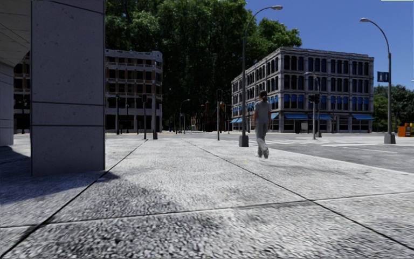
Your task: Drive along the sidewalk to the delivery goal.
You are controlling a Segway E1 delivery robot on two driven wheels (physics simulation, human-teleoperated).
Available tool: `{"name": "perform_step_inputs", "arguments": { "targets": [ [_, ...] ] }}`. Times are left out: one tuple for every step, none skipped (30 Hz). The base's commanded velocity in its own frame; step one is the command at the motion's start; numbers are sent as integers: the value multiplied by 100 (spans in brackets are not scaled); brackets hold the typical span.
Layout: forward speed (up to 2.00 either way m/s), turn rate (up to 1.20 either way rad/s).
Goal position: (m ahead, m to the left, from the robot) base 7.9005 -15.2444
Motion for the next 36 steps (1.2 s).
{"name": "perform_step_inputs", "arguments": {
  "targets": [
    [200, 12],
    [200, 12],
    [200, 12],
    [200, 12],
    [200, 12],
    [200, 12],
    [200, 10],
    [200, 4],
    [200, 0],
    [200, 0],
    [200, 0],
    [200, 0],
    [200, 0],
    [200, 0],
    [200, 0],
    [200, 0],
    [200, 0],
    [200, 0],
    [200, 0],
    [200, 0],
    [200, 0],
    [200, 0],
    [200, 0],
    [200, 0],
    [200, 0],
    [200, 0],
    [200, 0],
    [200, 0],
    [200, 0],
    [200, 0],
    [200, 0],
    [200, 0],
    [200, 0],
    [200, 0],
    [200, 0],
    [200, 0]
  ]
}}
